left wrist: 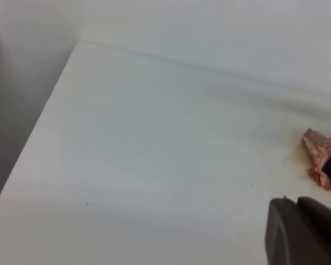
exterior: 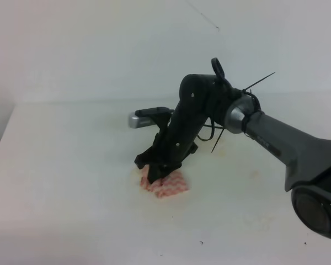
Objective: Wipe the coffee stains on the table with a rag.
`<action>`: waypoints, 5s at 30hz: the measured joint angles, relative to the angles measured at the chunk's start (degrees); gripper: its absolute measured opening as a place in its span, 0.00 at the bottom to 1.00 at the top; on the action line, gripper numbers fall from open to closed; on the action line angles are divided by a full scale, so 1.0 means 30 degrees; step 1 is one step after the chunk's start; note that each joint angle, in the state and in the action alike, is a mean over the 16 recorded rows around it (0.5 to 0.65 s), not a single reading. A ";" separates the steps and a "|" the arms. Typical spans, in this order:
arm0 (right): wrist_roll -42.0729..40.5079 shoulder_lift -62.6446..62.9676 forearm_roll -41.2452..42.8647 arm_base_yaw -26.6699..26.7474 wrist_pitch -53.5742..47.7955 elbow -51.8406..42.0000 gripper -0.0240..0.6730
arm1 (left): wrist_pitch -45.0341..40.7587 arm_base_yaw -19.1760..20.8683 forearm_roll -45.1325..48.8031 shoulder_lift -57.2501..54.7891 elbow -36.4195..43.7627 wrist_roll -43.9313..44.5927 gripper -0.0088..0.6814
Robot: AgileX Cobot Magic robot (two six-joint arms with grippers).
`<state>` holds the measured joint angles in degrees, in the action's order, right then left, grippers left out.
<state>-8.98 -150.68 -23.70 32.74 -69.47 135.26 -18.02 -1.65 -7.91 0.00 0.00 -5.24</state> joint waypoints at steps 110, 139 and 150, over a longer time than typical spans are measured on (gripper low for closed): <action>-1.0550 1.8576 -0.5125 -0.8318 0.8673 -2.2964 0.70 | 0.0000 0.0000 0.0000 0.0000 0.0000 0.0000 0.01; -1.0000 2.4376 -0.4562 -0.8318 0.4812 -1.9575 0.03 | 0.0000 0.0000 0.0000 0.0000 0.0000 0.0000 0.01; -1.0757 2.6531 -0.3859 -0.8318 0.5185 -1.9705 0.03 | 0.0000 0.0000 0.0000 0.0000 0.0000 0.0000 0.01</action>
<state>-41.25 -71.09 -35.27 7.78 -53.92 76.15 -18.02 -1.65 -7.91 0.00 0.00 -5.24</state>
